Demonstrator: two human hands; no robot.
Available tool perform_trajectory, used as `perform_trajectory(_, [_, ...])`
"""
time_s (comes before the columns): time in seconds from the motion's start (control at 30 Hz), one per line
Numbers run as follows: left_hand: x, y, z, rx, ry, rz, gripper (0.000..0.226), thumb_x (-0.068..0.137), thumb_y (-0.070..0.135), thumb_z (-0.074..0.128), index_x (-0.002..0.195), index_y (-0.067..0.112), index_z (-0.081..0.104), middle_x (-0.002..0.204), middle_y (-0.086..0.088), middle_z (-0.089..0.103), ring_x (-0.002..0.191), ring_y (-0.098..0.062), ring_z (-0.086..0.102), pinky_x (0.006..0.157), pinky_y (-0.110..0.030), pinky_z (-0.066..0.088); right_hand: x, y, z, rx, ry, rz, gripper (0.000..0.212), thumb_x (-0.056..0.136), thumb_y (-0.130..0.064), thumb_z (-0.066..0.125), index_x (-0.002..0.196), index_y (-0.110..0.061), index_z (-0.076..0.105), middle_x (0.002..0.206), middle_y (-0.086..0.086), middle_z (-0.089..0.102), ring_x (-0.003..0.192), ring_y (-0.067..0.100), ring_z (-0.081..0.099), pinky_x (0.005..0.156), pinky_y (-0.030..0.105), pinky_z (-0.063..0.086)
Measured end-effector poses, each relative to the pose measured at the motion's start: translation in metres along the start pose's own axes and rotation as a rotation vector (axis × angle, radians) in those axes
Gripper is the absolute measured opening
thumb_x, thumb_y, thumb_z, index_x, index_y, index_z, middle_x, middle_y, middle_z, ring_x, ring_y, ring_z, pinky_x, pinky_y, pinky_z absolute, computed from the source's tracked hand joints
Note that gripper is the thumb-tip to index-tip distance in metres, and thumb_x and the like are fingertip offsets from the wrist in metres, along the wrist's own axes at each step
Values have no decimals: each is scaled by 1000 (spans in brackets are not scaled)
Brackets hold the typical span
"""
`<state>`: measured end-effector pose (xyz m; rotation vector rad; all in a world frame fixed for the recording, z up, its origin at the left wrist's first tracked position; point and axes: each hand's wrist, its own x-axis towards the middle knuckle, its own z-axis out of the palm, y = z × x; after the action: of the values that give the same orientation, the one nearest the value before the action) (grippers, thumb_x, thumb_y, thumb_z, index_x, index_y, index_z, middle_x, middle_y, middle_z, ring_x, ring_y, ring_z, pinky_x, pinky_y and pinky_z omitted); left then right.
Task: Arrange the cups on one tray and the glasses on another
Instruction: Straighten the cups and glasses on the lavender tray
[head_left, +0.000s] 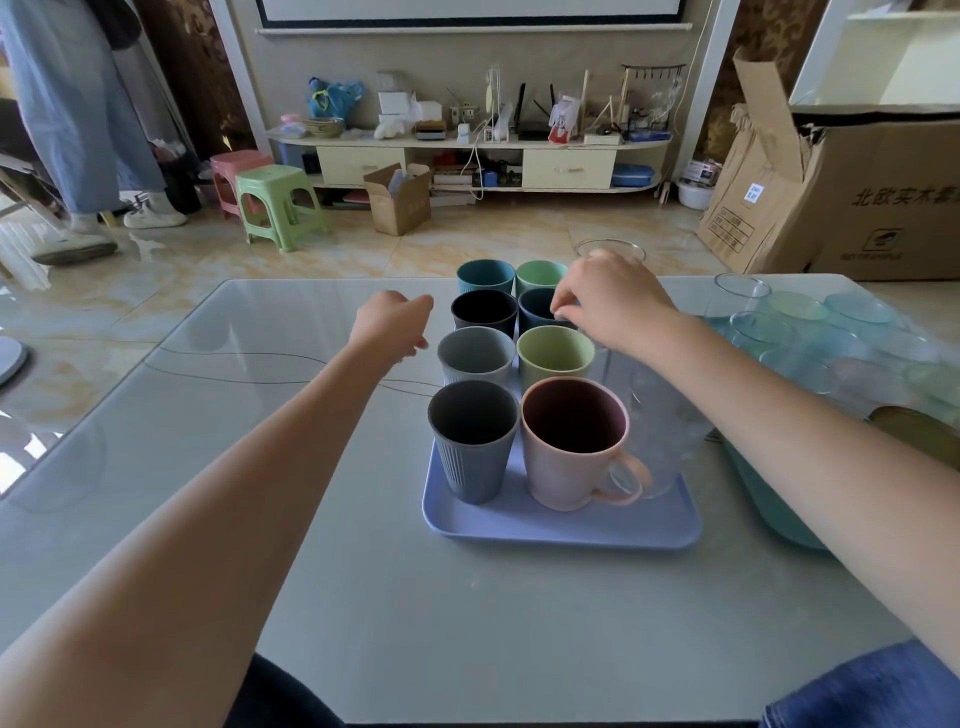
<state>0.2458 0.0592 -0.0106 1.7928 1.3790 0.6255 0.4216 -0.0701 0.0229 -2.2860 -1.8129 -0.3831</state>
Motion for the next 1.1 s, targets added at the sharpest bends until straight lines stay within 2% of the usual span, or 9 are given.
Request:
perform_trajectory(0.13, [20,18,9,-15,-35,26,26,90,31,47,85,8,56,68,-4,62,58,-15,52,56,-24,46,30,-6,6,-86,-65,-2,21,91,-31,59,103,-18,71,109,10,61,105,29,51,93,37,37])
perform_trajectory(0.27, [33,25,31,44,-91,47,24,85,28,53,80,6,60,70,-6,62,55,-14,51,50,-21,45,45,-8,18,-183,-115,-26,26,88,-40,61,100,-19,70,100,4,67,100,24,55,95,39,31])
perform_trajectory(0.43, [39,22,42,185,-41,77,24,76,12,53,95,1,63,83,-12,62,66,-21,55,54,-25,45,46,-3,31,-80,-104,9,14,87,-32,63,95,-25,73,95,-4,70,97,21,55,96,40,27])
perform_trajectory(0.57, [42,15,38,301,-4,108,25,78,12,50,97,3,62,87,-12,63,73,-26,57,52,-26,42,44,-1,34,-17,-102,31,12,87,-30,64,92,-28,75,95,-8,71,99,18,55,98,40,25])
perform_trajectory(0.67, [45,11,34,274,-6,118,27,79,6,47,101,1,62,91,-17,68,82,-31,65,69,-37,57,43,-1,34,-24,-106,24,12,88,-29,63,92,-28,75,95,-8,71,99,19,55,101,42,25])
perform_trajectory(0.73, [44,11,34,215,-26,129,28,82,1,45,106,1,61,87,-17,66,85,-34,67,79,-42,58,43,-1,35,-30,-106,28,12,88,-29,63,92,-28,75,95,-8,71,99,19,55,100,41,25])
perform_trajectory(0.83, [44,13,36,185,-20,167,28,84,1,47,105,-1,64,85,-18,64,85,-36,66,80,-43,58,43,0,35,-21,-113,42,13,88,-29,63,93,-28,75,95,-8,71,99,19,55,97,41,26])
perform_trajectory(1.0, [42,14,37,169,25,208,17,81,3,49,91,5,62,89,-23,69,84,-38,67,79,-47,57,43,3,36,-13,-115,46,12,88,-29,63,91,-29,75,94,-10,72,98,18,56,91,39,25])
perform_trajectory(1.1, [43,13,37,152,12,189,20,82,2,48,97,3,62,86,-21,67,81,-36,67,79,-43,58,43,3,37,-1,-120,47,13,88,-29,63,91,-30,75,94,-10,71,98,18,55,90,39,25])
